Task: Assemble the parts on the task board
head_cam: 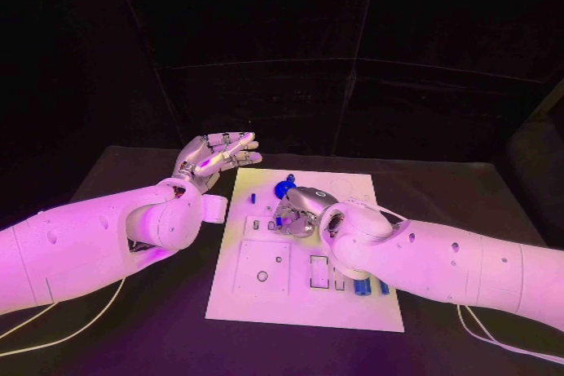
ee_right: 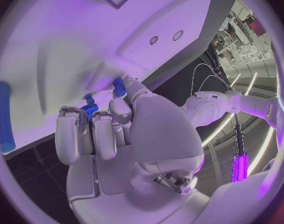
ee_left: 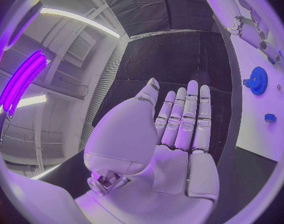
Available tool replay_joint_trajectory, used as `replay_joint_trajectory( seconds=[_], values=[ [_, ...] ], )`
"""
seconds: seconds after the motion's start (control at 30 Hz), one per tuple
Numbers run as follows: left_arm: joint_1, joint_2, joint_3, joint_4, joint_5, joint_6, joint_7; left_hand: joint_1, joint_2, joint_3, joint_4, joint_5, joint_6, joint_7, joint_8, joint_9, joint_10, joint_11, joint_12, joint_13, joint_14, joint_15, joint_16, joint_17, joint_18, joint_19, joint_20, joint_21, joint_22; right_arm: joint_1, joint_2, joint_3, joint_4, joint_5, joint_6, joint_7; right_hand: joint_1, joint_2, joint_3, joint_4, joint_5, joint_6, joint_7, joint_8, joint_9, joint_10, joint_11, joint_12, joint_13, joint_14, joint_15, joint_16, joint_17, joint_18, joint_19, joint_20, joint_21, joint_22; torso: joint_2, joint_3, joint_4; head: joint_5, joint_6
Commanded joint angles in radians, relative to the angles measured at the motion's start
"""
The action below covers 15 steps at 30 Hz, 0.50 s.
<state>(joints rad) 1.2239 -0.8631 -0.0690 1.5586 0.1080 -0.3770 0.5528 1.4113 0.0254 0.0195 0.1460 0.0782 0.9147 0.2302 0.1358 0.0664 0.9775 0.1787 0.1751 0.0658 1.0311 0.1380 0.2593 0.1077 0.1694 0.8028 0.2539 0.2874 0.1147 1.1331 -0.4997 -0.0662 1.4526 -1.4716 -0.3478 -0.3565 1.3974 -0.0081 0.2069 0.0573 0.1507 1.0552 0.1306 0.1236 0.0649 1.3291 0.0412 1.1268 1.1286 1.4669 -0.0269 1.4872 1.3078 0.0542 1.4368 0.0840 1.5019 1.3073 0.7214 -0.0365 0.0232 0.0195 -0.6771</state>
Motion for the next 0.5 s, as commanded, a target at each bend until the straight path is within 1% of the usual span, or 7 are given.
replay_joint_trajectory(
  seconds=[0.03, 0.37, 0.5],
  values=[
    [0.001, 0.001, 0.001, 0.0, -0.002, 0.01, 0.004, 0.007, -0.001, 0.002, -0.006, -0.001, 0.004, 0.001, -0.004, -0.001, 0.003, 0.002, -0.005, -0.001, 0.002, 0.001, -0.005, -0.002, 0.015, 0.006, 0.002, 0.001, -0.001, -0.001, -0.002, -0.002, 0.0, -0.015, 0.021, -0.02, 0.003, -0.012, -0.002, 0.002, -0.006, -0.002, -0.002, -0.004, 0.002, -0.005, 0.0, -0.004, -0.002, 0.065, -0.001, -0.003, 0.079, -0.015, 0.001, 0.001, 0.0, 0.085, 0.0, -0.0009, -0.0002, -0.001, 0.0],
    [0.001, 0.002, 0.001, 0.0, -0.002, 0.011, 0.003, 0.007, -0.001, 0.002, -0.006, -0.001, 0.004, 0.001, -0.004, -0.001, 0.003, 0.002, -0.005, -0.001, 0.002, 0.001, -0.005, -0.002, 0.015, 0.006, 0.002, 0.001, -0.001, -0.001, -0.002, -0.002, 0.001, -0.025, 0.029, -0.029, 0.001, -0.033, -0.005, -0.002, -0.01, -0.015, 0.005, -0.016, 0.001, -0.018, 0.005, -0.024, -0.017, 0.065, 0.004, -0.004, 0.079, -0.014, -0.002, 0.005, -0.002, 0.082, 0.0, -0.001, 0.0004, -0.002, -0.001],
    [0.001, 0.002, 0.001, 0.0, -0.002, 0.011, 0.003, 0.007, -0.001, 0.002, -0.006, -0.001, 0.004, 0.001, -0.004, -0.001, 0.003, 0.002, -0.005, -0.001, 0.002, 0.001, -0.005, -0.002, 0.015, 0.006, 0.002, 0.001, -0.001, -0.001, -0.002, -0.002, 0.001, -0.026, 0.033, -0.031, -0.001, -0.038, -0.007, -0.001, -0.011, -0.019, 0.007, -0.02, 0.001, -0.022, 0.007, -0.03, -0.022, 0.065, 0.005, -0.004, 0.079, -0.014, -0.002, 0.006, -0.002, 0.081, 0.0, -0.0009, 0.0001, -0.002, -0.002]
  ],
)
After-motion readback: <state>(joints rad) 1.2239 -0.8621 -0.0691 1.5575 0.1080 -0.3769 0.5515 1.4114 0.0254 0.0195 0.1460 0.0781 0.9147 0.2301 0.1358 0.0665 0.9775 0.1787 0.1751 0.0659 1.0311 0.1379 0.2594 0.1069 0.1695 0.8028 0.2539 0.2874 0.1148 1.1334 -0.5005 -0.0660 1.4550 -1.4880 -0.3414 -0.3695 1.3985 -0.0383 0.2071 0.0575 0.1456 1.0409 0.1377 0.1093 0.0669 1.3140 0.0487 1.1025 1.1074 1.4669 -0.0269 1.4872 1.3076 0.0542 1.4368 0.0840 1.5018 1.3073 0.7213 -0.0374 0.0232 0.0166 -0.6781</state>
